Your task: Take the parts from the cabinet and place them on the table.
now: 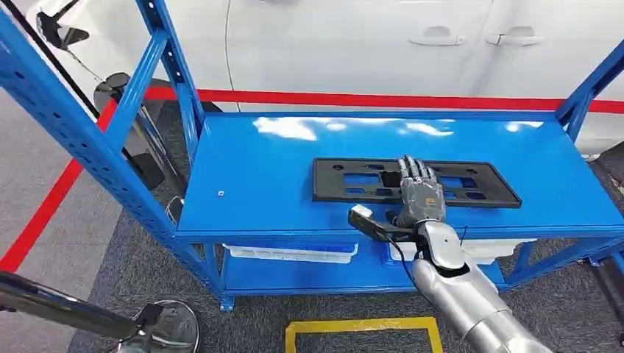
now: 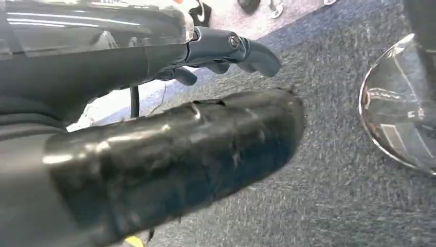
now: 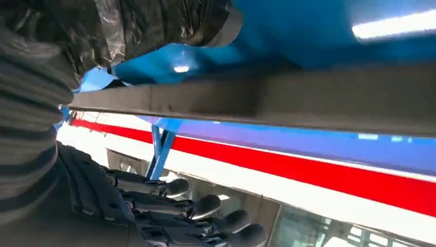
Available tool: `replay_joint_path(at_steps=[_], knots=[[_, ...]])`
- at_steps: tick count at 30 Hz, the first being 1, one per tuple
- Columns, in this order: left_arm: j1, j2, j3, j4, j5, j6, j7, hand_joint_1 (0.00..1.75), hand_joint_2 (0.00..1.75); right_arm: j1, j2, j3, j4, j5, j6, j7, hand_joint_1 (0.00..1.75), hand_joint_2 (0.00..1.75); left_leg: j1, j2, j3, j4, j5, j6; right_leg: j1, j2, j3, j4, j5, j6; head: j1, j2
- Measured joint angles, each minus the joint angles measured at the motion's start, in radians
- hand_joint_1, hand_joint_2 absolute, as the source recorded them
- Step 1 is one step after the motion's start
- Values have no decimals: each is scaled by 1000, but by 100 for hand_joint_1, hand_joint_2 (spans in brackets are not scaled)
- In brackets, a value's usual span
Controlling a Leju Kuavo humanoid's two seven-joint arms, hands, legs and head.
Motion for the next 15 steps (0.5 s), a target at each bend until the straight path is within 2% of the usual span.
replay_joint_path(at_steps=[2, 3, 4, 6, 7, 8, 10, 11, 12, 13, 14, 15], knots=[[0, 0, 0, 0, 0, 0, 0, 0, 0, 4, 0, 0, 14, 0, 0, 0, 0, 175, -1, 0, 3, 0, -4, 5, -3, 0, -73, 119, -29, 5, 0, 0], [0, 0, 0, 0, 0, 0, 0, 0, 0, 6, 0, 0, 17, 0, 0, 0, 0, 175, -1, -2, 6, 0, -6, 4, -5, 0, -78, 114, -8, 4, 0, 0], [0, 0, 0, 0, 0, 0, 0, 0, 0, 6, 0, 0, 21, 0, 0, 0, 0, 175, -1, -3, 11, 0, -10, 4, -5, 0, -62, 68, 32, 2, 0, 0], [0, 0, 0, 0, 1, 0, 0, 0, 0, 1, 0, 1, 27, 2, 2, 0, 0, 175, -3, -6, 24, 0, -18, 1, -2, 0, 16, -110, 136, -14, 1, 0], [0, -4, 0, 0, 2, 0, 0, 0, 0, -3, 0, 1, 32, 3, 2, 0, 0, 175, -1, -6, 26, -3, -20, -1, 5, 0, 39, -160, 138, -24, -1, 0], [-1, -5, 0, 0, 2, 0, 0, 0, 0, -6, 2, 1, 37, 4, 3, 0, 0, 175, -6, -7, 24, -2, -20, -9, 10, -1, 49, -173, 138, -28, -2, 0], [-1, -6, 0, 0, 3, 0, 0, 0, 0, -7, 7, 1, 42, 6, 3, 0, 0, 175, -2, -5, 22, -4, -19, -18, 14, -1, 49, -180, 132, -34, -3, 0], [-1, -8, 0, 0, 3, 0, 1, 0, 0, -7, 9, 1, 47, 6, 3, 0, 0, 175, -2, -4, 25, -11, -17, -24, 15, 0, 51, -185, 132, -36, 0, 0], [-3, -8, 0, 0, 3, 0, 1, 0, 0, -8, 15, 1, 49, 8, 1, 2, 0, 175, -6, -2, 24, -11, -28, -31, -4, -2, 68, -211, 139, -42, -3, 0], [-3, -8, 0, 0, 3, 1, 2, 0, 0, -11, 16, 1, 56, 11, 0, 8, 3, 175, -5, -1, 25, 7, -38, -34, 2, -3, 80, -224, 141, -43, 0, 0], [-4, -7, 0, 0, 3, 1, 2, 0, 0, -17, 22, 2, 65, 16, -3, 13, 168, 175, -2, -2, 1, 58, -66, -34, 1, -5, 85, -228, 141, -50, -5, 0], [-4, -6, 0, 0, 3, 1, 2, 0, 0, -21, 28, 2, 75, 19, -2, 20, 175, 175, -2, -2, -36, 129, -97, -36, 2, -4, 86, -227, 141, -51, -2, 0]])
